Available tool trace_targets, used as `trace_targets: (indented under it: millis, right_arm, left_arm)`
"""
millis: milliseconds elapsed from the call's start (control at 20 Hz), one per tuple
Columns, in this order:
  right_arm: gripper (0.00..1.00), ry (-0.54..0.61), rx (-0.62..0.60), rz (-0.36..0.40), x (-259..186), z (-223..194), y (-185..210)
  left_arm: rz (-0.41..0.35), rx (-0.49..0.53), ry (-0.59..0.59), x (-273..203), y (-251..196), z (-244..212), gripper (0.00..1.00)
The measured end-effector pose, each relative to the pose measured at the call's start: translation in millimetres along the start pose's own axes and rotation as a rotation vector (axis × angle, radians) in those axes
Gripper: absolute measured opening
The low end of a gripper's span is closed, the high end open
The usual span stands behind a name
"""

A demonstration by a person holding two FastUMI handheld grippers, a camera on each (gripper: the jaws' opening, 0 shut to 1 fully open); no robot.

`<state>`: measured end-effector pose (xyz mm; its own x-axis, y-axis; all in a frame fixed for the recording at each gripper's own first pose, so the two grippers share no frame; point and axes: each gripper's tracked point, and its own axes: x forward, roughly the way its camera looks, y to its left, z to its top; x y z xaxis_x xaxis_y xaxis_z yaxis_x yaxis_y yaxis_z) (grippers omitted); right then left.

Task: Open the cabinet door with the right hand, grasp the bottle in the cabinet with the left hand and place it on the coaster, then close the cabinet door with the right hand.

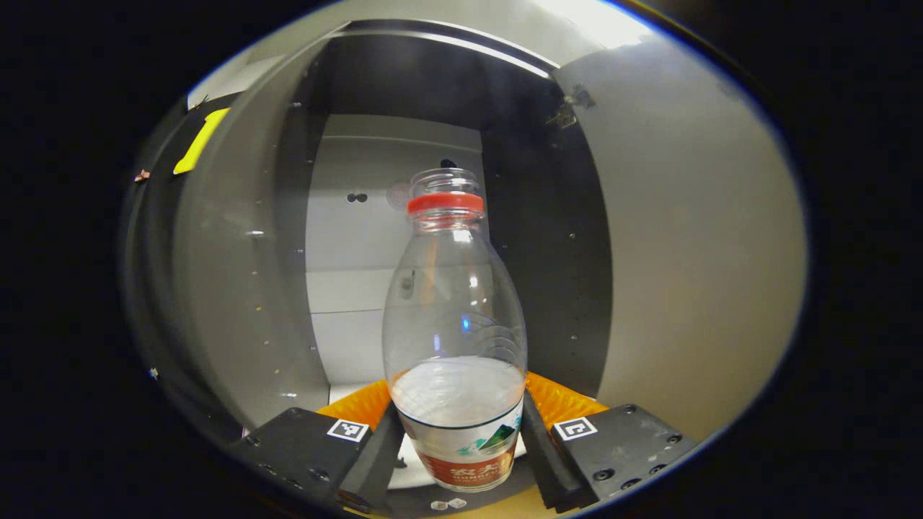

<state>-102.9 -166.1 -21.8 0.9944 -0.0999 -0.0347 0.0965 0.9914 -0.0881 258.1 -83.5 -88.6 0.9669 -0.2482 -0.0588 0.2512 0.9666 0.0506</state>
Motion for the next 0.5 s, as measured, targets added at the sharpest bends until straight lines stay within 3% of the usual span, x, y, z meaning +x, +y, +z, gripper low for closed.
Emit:
trace_targets:
  millis: [150,300,450,500]
  right_arm:
    - [0.10,-0.033,0.007,0.085,7,6,53]
    - [0.39,-0.058,0.029,0.145,20,8,95]
    - [0.46,-0.112,0.087,0.174,45,16,122]
    - [0.68,-0.139,0.106,0.183,52,21,129]
  left_arm:
    - [-0.008,0.001,0.003,-49,10,-4,0.78]
    - [0.004,0.023,0.010,-91,21,-14,0.78]
    - [0.016,-0.001,0.025,-124,30,-30,0.77]
    - [0.020,-0.015,0.034,-134,33,-37,0.78]
